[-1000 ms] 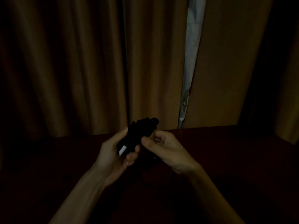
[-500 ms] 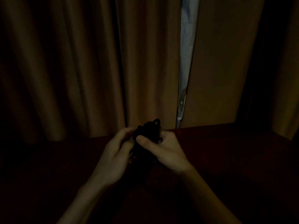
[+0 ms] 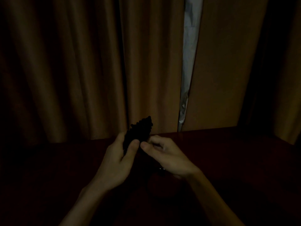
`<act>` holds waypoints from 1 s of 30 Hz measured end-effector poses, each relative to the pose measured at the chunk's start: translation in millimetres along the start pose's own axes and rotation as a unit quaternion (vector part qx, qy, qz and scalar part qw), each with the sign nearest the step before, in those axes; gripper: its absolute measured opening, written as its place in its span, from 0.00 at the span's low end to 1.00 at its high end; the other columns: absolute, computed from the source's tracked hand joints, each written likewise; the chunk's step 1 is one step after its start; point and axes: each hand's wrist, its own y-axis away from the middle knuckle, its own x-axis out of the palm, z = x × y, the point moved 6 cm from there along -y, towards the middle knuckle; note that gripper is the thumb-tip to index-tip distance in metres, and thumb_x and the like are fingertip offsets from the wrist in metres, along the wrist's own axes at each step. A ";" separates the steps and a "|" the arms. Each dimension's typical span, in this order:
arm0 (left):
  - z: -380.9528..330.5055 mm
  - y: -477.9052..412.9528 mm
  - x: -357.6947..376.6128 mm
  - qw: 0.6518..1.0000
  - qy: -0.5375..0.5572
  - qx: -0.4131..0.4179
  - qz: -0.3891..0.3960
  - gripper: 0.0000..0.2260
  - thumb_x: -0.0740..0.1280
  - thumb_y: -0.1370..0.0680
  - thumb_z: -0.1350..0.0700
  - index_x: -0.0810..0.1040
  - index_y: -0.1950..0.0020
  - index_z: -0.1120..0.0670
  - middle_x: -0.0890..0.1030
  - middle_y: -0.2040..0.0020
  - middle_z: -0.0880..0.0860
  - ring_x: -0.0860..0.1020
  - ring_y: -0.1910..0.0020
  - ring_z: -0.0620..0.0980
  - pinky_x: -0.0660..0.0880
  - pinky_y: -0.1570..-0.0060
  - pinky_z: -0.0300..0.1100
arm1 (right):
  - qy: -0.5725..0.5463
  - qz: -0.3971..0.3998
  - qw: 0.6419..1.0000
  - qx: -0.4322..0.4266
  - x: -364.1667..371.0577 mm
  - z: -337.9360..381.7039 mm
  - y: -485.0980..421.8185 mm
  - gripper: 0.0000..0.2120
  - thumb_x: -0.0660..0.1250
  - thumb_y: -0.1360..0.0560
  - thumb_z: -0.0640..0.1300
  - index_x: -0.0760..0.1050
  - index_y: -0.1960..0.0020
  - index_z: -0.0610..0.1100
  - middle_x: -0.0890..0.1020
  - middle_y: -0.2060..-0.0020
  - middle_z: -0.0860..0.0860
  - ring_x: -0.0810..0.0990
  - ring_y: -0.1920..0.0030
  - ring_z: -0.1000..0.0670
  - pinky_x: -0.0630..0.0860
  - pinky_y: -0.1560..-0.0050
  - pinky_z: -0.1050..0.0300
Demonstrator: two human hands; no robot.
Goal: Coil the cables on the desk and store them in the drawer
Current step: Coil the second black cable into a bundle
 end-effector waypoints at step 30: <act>-11.6 7.4 24.5 0.989 -0.091 0.055 0.099 0.18 0.67 0.20 0.51 0.70 0.30 0.45 0.83 0.54 0.38 0.82 0.59 0.38 0.73 0.64 0.28 | -0.099 -0.065 0.992 0.036 -10.0 3.6 4.8 0.21 0.74 0.29 0.60 0.84 0.55 0.41 0.87 0.58 0.46 0.86 0.56 0.49 0.79 0.57 0.59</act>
